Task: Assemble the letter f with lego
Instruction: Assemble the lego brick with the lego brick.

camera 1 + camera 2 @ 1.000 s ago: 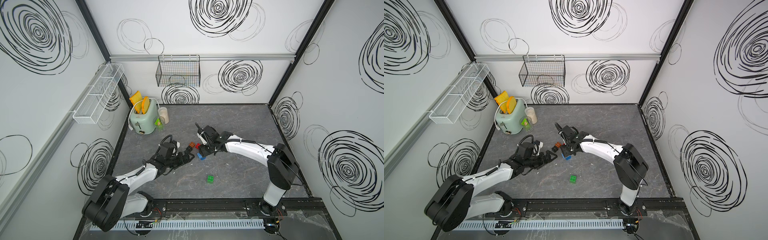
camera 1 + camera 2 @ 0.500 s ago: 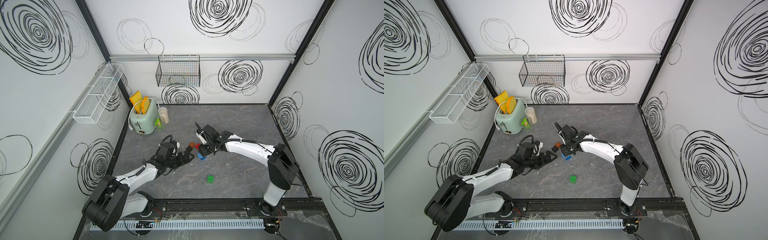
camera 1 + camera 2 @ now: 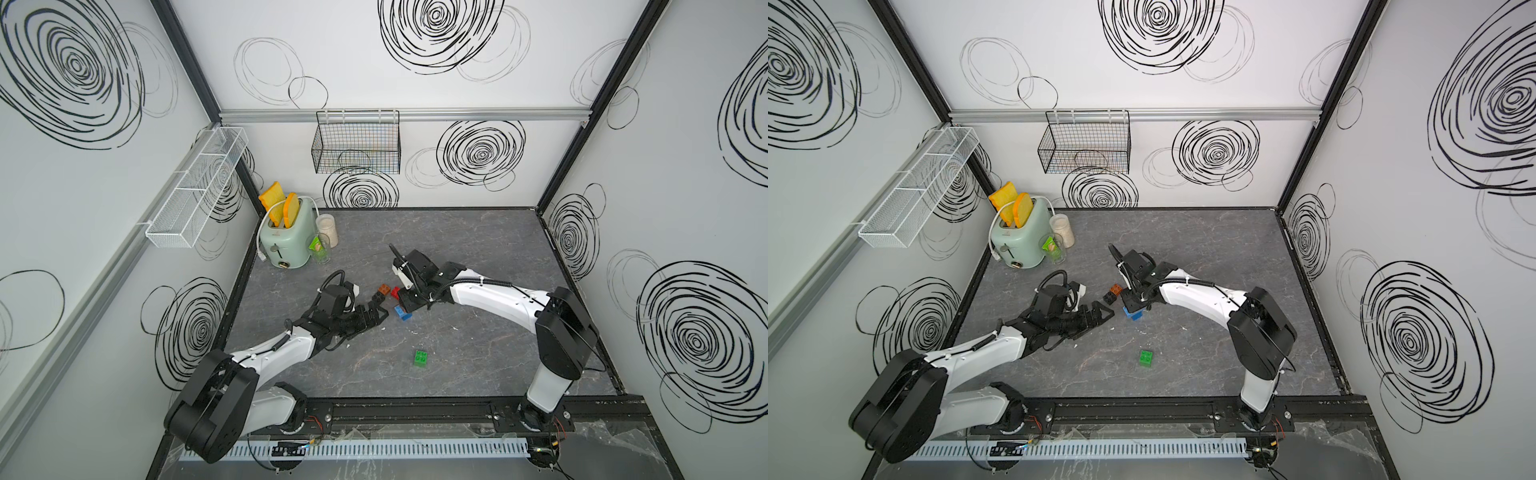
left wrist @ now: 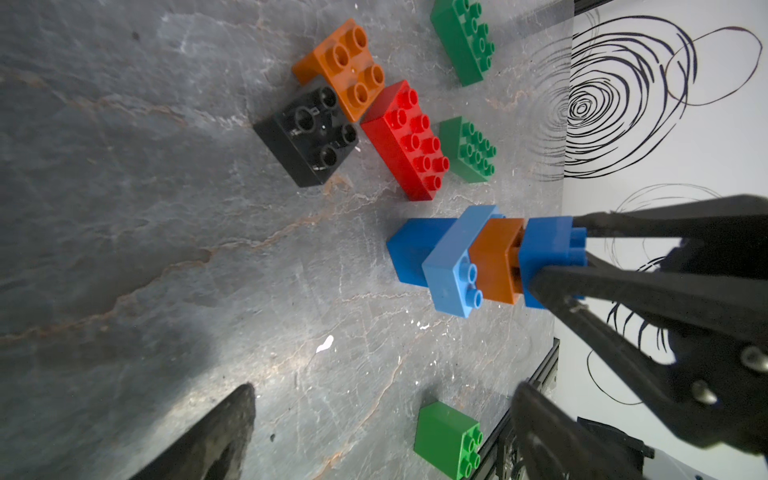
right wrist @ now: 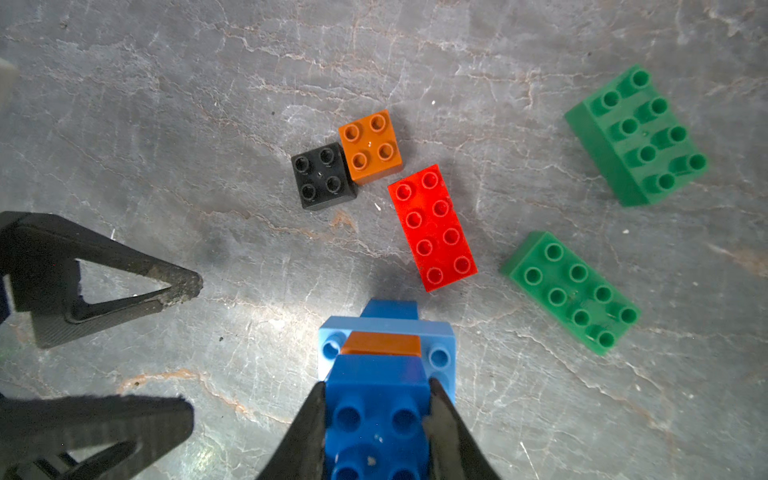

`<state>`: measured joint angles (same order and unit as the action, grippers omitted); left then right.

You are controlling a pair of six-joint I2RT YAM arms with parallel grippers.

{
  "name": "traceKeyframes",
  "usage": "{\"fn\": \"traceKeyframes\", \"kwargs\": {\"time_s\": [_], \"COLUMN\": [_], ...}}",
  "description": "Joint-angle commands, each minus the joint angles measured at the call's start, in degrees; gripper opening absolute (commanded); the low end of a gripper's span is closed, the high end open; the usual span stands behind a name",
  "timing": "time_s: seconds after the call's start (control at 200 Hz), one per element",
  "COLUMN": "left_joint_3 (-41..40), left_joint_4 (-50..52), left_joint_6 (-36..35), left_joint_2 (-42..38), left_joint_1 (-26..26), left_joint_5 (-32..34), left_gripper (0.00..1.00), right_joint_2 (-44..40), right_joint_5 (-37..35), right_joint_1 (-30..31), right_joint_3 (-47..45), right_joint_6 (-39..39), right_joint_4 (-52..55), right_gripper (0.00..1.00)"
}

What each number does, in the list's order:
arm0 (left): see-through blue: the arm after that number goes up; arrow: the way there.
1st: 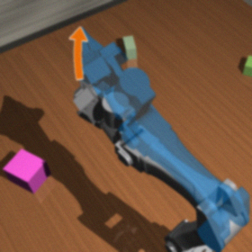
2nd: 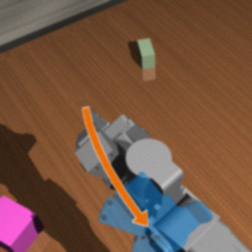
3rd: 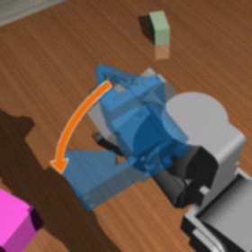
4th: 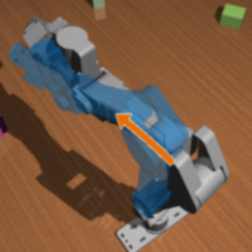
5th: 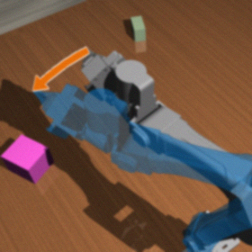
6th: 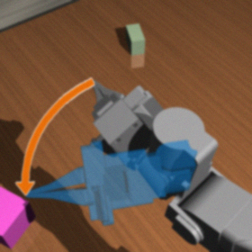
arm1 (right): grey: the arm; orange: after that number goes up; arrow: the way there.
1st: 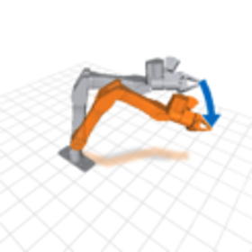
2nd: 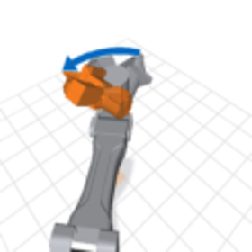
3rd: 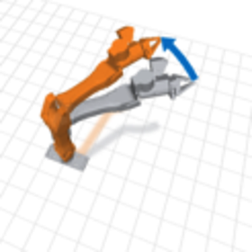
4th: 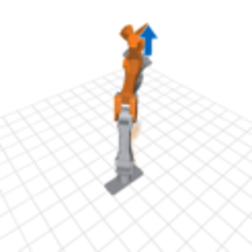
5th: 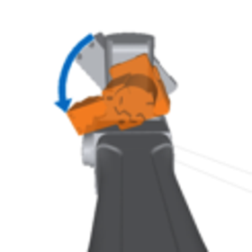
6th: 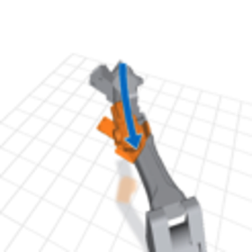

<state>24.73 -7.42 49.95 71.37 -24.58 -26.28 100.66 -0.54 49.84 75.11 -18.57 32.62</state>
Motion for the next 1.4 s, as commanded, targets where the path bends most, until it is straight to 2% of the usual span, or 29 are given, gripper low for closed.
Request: {"fn": "traceKeyframes", "kwargs": {"time_s": [0.0,0.965,1.396], "left_joint_3": [-0.3,0.3,0.4], "left_joint_4": [-1.1,0.0,0.4], "left_joint_6": [-0.5,-1.0,-1.1], "left_joint_2": [0.4,1.1,1.0], "left_joint_1": [0.4,0.2,0.2], "left_joint_5": [0.6,1.2,1.4], "left_gripper": [0.98,0.98,0.98], "right_joint_2": [-0.1,0.7,3.3], "right_joint_5": [-0.9,-7.4,-5.1], "right_joint_1": [0.7,3.4,4.2], "right_joint_3": [-0.3,-2.6,-3.8], "right_joint_6": [0.5,1.8,2.0], "right_joint_4": [1.0,4.4,5.2], "right_gripper": [0.35,0.33,0.33]}}
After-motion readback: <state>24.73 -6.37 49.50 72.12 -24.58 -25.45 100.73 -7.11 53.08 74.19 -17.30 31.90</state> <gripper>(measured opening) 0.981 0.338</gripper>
